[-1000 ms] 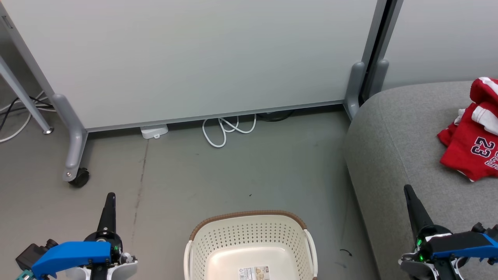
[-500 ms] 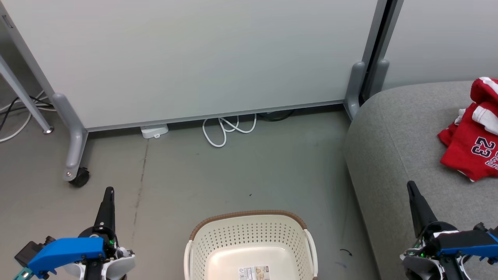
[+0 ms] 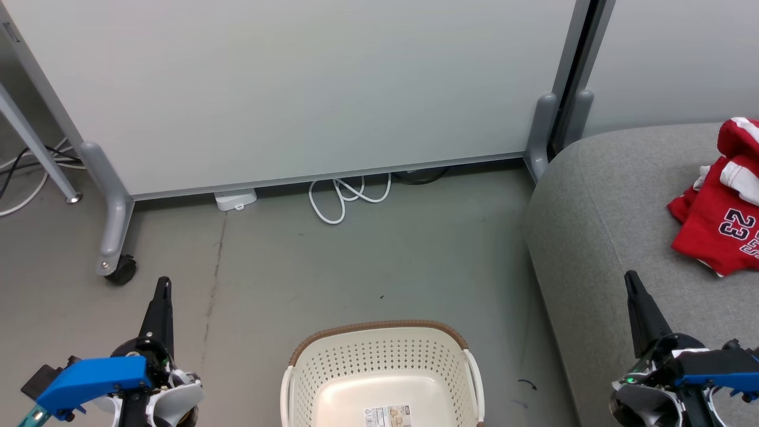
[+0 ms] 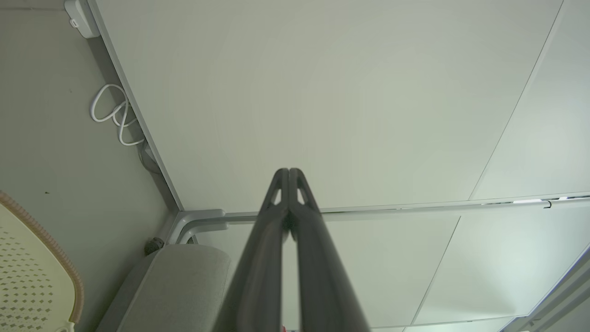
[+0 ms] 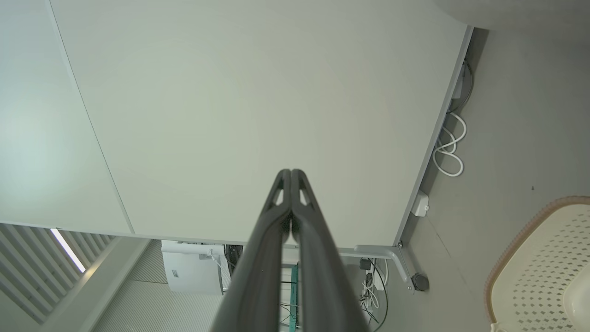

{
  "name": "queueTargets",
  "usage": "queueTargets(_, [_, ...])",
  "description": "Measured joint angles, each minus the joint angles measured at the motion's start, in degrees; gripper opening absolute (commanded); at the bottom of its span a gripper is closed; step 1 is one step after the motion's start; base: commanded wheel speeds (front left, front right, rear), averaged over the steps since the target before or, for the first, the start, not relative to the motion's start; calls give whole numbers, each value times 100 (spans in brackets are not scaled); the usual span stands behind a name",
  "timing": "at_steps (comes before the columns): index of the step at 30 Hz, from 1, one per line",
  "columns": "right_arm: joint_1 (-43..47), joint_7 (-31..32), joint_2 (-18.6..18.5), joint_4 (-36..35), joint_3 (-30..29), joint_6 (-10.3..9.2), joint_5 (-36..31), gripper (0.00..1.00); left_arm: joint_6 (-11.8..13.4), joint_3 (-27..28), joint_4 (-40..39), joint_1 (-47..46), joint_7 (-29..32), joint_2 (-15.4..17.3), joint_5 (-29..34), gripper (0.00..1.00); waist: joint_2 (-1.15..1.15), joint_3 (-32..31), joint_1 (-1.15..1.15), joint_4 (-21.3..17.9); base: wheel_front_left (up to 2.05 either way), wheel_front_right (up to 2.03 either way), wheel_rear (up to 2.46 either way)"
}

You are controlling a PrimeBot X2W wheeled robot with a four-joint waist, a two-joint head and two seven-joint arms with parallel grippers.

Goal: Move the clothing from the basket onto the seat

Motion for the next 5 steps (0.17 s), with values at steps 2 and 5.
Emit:
queueTargets(2, [-1,9,0,-1,-9,0,78,0,0,10,-9,-4,19,-2,-59,0,0,1,0,0,0,0,0])
queueTargets(5, [-5,15,0,-3,-16,0,165,0,0,20,-15,-19,31,-5,-142,0,0,2,0,1,0,0,0])
